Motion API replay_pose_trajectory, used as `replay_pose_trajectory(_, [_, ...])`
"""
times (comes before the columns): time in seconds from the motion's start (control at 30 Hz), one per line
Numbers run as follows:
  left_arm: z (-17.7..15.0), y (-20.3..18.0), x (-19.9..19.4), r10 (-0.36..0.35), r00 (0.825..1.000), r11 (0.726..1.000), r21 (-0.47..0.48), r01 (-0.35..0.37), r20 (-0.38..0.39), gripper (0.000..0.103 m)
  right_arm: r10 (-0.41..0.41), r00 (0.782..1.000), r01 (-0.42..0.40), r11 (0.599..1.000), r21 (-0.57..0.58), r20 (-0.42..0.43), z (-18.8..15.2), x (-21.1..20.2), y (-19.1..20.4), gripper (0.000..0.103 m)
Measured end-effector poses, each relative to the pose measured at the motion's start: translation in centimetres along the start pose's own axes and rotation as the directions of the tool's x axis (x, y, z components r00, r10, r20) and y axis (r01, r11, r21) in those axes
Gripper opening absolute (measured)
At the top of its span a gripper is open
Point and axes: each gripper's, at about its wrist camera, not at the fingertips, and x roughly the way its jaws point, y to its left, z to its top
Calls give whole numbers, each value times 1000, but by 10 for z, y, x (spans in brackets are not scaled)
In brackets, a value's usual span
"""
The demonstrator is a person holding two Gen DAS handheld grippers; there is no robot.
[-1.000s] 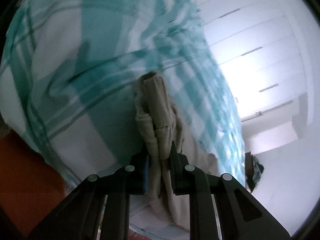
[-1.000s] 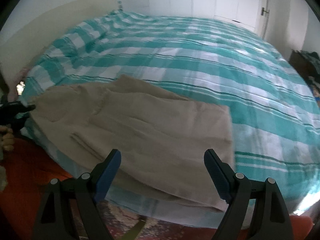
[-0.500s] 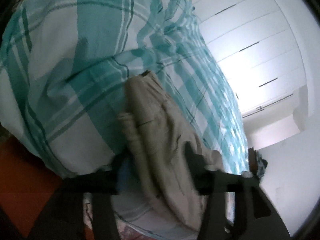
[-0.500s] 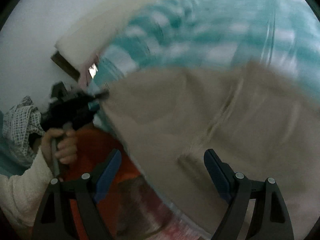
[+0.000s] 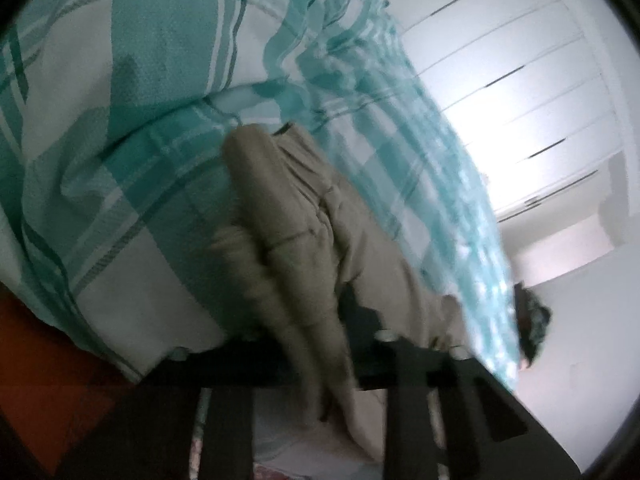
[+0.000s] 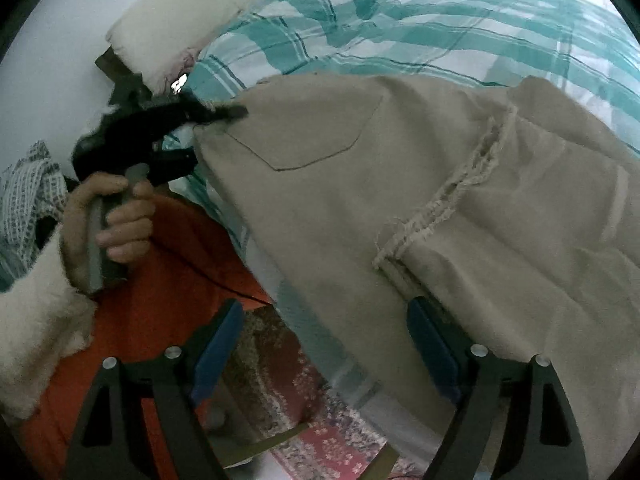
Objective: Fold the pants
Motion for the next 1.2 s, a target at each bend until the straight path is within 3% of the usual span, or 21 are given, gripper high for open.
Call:
replay_pose_trajectory(0.13, [-10, -45, -26, -8, 999, 992, 128, 3, 40, 10, -1, 994, -1, 1000, 14, 107, -6, -51, -10, 84])
replay_pose_trajectory(0.27, [-38, -129, -48, -42, 999, 942, 335, 32, 25, 10, -89, 964, 53, 987, 149, 250, -31, -118, -54, 84])
replay_pose_trajectory(0.43, [-109, -239, -38, -101, 989, 803, 578, 147, -111, 10, -273, 893, 118, 909, 399, 358, -82, -183, -123, 84])
replay_pose_trajectory(0.57, [-171, -293, 9, -109, 954, 722, 637, 269, -280, 10, -358, 835, 111, 854, 509, 417, -105, -220, -150, 84])
replay_pose_trajectory(0.67, [-234, -321, 63, -7, 926, 640, 710, 294, -378, 17, -389, 791, 78, 830, 553, 472, -116, -241, -161, 84])
replay_pose_trajectory(0.77, [-280, -323, 102, 138, 917, 543, 803, 245, -374, 25, -403, 770, 48, 810, 585, 495, -124, -251, -172, 84])
replay_pose_trajectory(0.8, [-283, -320, 102, 148, 918, 537, 809, 238, -369, 27, -413, 767, 53, 803, 593, 491, -127, -252, -174, 84])
replay_pose_trajectory(0.87, [-276, -314, 92, 149, 916, 551, 800, 236, -373, 31, -426, 763, 58, 794, 605, 486, -135, -255, -179, 84])
replay_pose_trajectory(0.93, [-257, -307, 76, 129, 915, 585, 774, 241, -382, 50, -419, 764, 37, 789, 614, 491, -139, -255, -184, 84])
replay_pose_trajectory(0.97, [-248, -303, 69, 110, 920, 605, 760, 238, -376, 70, -407, 766, 21, 790, 613, 498, -141, -255, -185, 84])
replay_pose_trajectory(1.0, [-233, -297, 61, 84, 931, 629, 744, 227, -356, 84, -385, 774, -3, 792, 610, 503, -140, -252, -188, 84])
replay_pose_trajectory(1.07, [-206, -285, 46, 51, 953, 668, 719, 191, -300, 92, -315, 796, -59, 809, 585, 516, -135, -245, -189, 84])
replay_pose_trajectory(1.13, [-187, -276, 44, 51, 955, 698, 695, 174, -291, 92, -214, 833, -105, 844, 526, 510, -119, -231, -177, 84])
replay_pose_trajectory(1.2, [-179, -269, 41, 53, 963, 713, 685, 150, -265, 92, -193, 850, -93, 861, 501, 489, -109, -220, -167, 84])
